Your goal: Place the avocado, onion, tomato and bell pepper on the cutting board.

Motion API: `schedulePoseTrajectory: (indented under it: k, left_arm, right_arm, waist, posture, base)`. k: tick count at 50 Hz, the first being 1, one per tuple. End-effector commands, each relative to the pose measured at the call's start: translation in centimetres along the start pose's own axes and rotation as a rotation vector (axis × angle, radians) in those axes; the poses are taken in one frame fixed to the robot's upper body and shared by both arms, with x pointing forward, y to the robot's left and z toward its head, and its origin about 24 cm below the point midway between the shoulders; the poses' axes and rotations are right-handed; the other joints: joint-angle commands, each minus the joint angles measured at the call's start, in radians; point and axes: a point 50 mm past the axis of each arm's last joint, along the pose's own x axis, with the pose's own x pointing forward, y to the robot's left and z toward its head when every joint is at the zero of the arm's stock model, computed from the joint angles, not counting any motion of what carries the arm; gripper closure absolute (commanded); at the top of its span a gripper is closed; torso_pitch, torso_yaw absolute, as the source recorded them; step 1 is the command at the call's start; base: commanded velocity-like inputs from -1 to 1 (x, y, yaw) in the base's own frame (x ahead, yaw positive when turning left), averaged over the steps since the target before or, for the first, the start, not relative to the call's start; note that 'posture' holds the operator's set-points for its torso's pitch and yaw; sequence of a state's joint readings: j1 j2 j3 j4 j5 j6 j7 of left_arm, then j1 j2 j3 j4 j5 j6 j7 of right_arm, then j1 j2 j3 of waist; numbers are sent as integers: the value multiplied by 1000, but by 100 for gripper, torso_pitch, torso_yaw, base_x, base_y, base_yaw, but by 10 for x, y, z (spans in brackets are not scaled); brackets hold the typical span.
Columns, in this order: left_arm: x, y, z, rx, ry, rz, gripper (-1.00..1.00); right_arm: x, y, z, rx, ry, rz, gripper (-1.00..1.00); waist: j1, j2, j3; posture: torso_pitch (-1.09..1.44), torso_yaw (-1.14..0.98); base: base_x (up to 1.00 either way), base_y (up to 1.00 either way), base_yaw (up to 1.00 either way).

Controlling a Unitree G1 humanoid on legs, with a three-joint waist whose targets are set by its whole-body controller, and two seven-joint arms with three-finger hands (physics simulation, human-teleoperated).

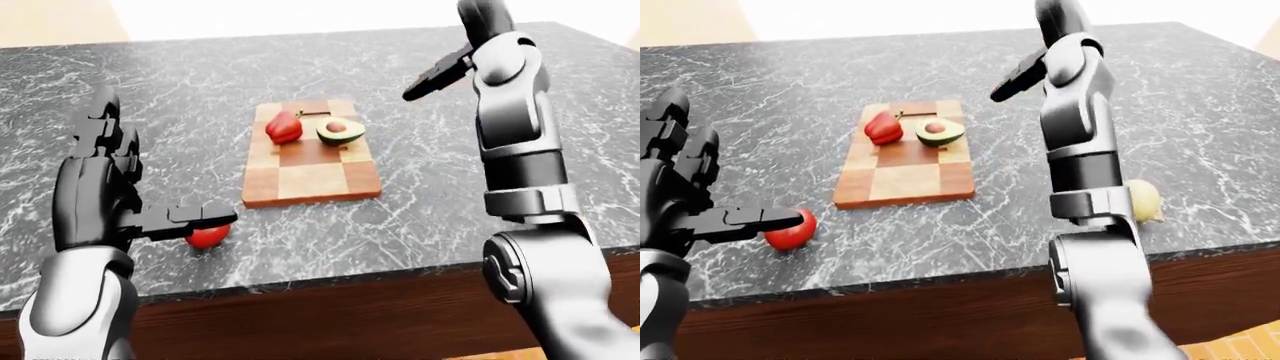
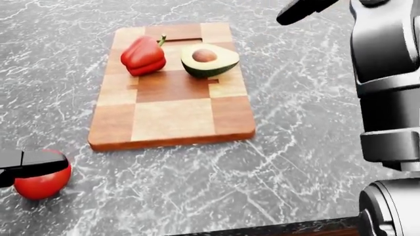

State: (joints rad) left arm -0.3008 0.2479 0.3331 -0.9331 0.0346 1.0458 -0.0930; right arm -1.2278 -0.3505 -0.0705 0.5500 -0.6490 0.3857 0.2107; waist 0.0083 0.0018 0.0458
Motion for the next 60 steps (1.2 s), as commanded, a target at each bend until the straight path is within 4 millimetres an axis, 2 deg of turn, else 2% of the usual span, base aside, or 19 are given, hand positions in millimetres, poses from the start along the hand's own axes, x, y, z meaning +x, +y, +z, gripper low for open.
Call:
schedulePoseTrajectory:
  k: [1, 4, 10, 14, 21, 26, 37, 45, 60]
  left_arm:
    - [-1, 0, 13, 9, -79, 11, -100]
    - [-1, -1, 14, 12, -79, 9, -100]
    - [-2, -2, 15, 11, -78, 8, -100]
    - [-5, -1, 16, 8, -79, 7, -100]
    - [-3, -1, 14, -6, -79, 8, -100]
    - [-2, -2, 13, -3, -77, 6, -100]
    - [-4, -4, 19, 0, -81, 3, -100]
    - [-2, -7, 19, 4, -80, -3, -100]
    - [-3, -4, 16, 2, -78, -5, -100]
  right_arm:
    - [-12, -28, 11, 22, -20, -58, -100]
    - [-37, -42, -2, 129, 45, -71, -100]
    - [-75, -80, -22, 146, 106, -190, -100]
    - [-108, -97, -35, 163, 145, -215, -100]
    - [-138, -102, -49, 114, 191, -216, -100]
    - [-155, -105, -73, 153, 254, -264, -100]
    - [-180, -98, -113, 178, 351, -290, -100]
    - [-188, -84, -136, 210, 399, -320, -100]
    - [-186, -58, -148, 225, 423, -299, -100]
  waist:
    - [1, 0, -28]
    - [1, -4, -26]
    - [1, -9, -24]
    - [1, -14, -24]
    - [-3, -15, -21]
    - [-5, -19, -23]
    - [-5, -23, -26]
    - [-4, -27, -27]
    - [-3, -28, -33]
  posture:
    - [0, 0]
    - [0, 0]
    - [0, 0]
    - [0, 0]
    - [0, 0]
    - [0, 0]
    - [0, 0]
    - [0, 0]
    - [0, 0]
  base:
    - [0, 0, 0]
    - [0, 0, 0]
    - [0, 0, 0]
    - [0, 0, 0]
    - [0, 0, 0]
    - [0, 0, 0]
    - [0, 0, 0]
    - [0, 0, 0]
    - [0, 0, 0]
